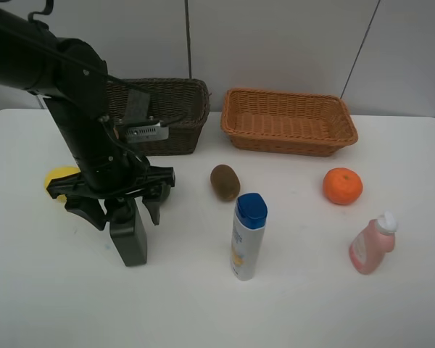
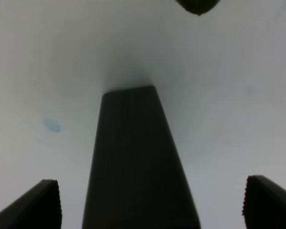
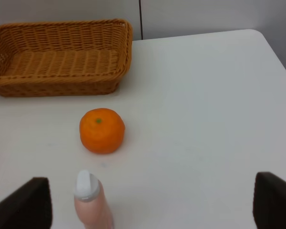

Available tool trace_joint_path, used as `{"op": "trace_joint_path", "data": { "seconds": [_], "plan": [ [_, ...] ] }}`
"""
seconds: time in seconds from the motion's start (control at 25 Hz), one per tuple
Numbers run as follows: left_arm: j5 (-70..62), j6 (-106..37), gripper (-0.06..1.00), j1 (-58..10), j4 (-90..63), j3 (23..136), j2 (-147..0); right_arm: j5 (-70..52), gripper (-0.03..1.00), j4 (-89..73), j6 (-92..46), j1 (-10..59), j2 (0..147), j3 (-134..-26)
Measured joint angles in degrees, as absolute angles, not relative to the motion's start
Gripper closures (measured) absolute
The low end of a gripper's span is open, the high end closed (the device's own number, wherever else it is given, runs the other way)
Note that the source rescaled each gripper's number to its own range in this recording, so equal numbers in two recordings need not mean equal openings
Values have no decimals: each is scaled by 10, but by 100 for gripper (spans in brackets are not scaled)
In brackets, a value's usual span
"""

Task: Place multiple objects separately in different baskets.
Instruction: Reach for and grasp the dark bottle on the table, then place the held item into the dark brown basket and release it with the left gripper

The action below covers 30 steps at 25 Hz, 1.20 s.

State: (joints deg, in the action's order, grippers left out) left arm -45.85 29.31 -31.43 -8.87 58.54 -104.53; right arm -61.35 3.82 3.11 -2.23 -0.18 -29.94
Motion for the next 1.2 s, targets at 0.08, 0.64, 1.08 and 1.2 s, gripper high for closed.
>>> {"op": "trace_joint_path", "data": {
  "seconds": [0.08, 0.64, 1.08, 1.2],
  "plan": [
    [-449, 293, -6, -314, -88, 588, -1058, -614, -3, 38, 31, -22, -2, -299],
    [-487, 283, 94, -314, -91, 593, -1066, -614, -3, 38, 31, -22, -2, -299],
    [-635, 214, 94, -303, -100, 808, -1030, -614, -3, 38, 31, -22, -2, -299],
    [-626, 180, 94, -272, -101, 903, -1060, -614, -3, 38, 31, -22, -2, -299]
  ]
}}
